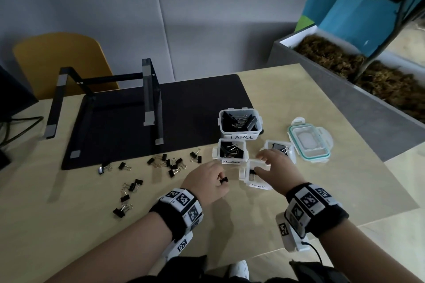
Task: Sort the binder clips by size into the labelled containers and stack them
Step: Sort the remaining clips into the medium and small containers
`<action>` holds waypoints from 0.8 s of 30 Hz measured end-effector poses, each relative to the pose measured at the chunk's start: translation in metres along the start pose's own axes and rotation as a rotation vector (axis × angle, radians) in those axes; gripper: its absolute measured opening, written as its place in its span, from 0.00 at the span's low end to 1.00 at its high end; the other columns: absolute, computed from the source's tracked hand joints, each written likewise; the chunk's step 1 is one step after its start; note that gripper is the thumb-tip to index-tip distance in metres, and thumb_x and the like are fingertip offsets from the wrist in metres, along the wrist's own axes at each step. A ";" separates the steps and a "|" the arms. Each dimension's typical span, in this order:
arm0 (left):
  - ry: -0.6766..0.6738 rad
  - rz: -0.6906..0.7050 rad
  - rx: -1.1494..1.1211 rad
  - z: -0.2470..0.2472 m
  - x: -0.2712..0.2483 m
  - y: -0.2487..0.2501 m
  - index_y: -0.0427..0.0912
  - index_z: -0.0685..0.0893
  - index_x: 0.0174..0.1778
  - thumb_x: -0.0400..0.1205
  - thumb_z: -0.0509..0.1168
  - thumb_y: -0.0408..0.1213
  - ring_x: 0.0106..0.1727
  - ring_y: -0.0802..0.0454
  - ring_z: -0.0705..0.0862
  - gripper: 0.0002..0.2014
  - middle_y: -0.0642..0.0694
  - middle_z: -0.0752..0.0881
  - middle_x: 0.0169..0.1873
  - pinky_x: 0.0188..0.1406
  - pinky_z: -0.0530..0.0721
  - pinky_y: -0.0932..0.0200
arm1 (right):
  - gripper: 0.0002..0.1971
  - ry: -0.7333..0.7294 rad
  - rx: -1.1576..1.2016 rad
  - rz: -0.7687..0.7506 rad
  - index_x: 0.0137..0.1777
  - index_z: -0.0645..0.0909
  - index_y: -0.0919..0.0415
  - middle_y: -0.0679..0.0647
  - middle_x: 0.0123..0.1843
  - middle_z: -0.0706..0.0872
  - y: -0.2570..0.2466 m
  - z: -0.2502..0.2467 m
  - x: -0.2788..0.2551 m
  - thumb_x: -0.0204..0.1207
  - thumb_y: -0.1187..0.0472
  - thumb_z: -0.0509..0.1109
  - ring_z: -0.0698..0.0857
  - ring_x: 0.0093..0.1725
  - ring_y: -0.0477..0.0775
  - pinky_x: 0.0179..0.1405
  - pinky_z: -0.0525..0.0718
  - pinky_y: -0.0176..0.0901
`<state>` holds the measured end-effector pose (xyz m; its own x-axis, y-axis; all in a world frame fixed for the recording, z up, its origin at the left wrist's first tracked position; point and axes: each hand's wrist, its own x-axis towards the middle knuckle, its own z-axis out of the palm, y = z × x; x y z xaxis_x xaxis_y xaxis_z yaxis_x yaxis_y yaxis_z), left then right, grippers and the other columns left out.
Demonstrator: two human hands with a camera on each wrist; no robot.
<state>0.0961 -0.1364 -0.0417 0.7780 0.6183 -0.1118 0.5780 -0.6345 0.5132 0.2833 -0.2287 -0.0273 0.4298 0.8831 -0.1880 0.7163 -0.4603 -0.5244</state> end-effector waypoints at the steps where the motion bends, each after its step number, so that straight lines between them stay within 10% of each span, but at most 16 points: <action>1: 0.009 0.024 0.001 0.000 0.005 0.006 0.43 0.80 0.47 0.77 0.63 0.43 0.48 0.53 0.80 0.08 0.51 0.81 0.46 0.44 0.78 0.61 | 0.17 0.001 -0.017 -0.017 0.61 0.80 0.57 0.51 0.60 0.80 0.004 -0.003 -0.001 0.72 0.57 0.71 0.76 0.63 0.54 0.60 0.73 0.40; 7: 0.041 0.114 -0.028 0.003 0.026 0.039 0.43 0.80 0.48 0.77 0.63 0.43 0.47 0.51 0.81 0.09 0.51 0.81 0.48 0.47 0.82 0.53 | 0.43 -0.188 -0.286 -0.087 0.78 0.63 0.53 0.50 0.76 0.65 0.018 -0.011 -0.010 0.64 0.40 0.74 0.60 0.77 0.55 0.78 0.63 0.46; 15: 0.045 0.070 -0.064 0.017 0.029 0.034 0.44 0.79 0.62 0.81 0.63 0.44 0.52 0.53 0.81 0.15 0.51 0.80 0.56 0.52 0.81 0.57 | 0.37 -0.158 -0.297 -0.121 0.77 0.66 0.51 0.50 0.74 0.68 0.024 -0.009 -0.008 0.69 0.42 0.72 0.63 0.74 0.55 0.75 0.64 0.43; 24: 0.267 -0.413 -0.055 0.008 0.022 -0.039 0.39 0.83 0.50 0.77 0.66 0.34 0.44 0.50 0.79 0.08 0.51 0.79 0.42 0.43 0.76 0.58 | 0.36 -0.192 -0.293 -0.150 0.76 0.67 0.50 0.50 0.74 0.67 0.027 -0.012 -0.005 0.69 0.40 0.72 0.63 0.72 0.54 0.75 0.65 0.43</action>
<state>0.0924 -0.1019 -0.0704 0.3926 0.9146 -0.0974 0.8051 -0.2905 0.5172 0.3071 -0.2468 -0.0309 0.2174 0.9306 -0.2944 0.9020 -0.3069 -0.3038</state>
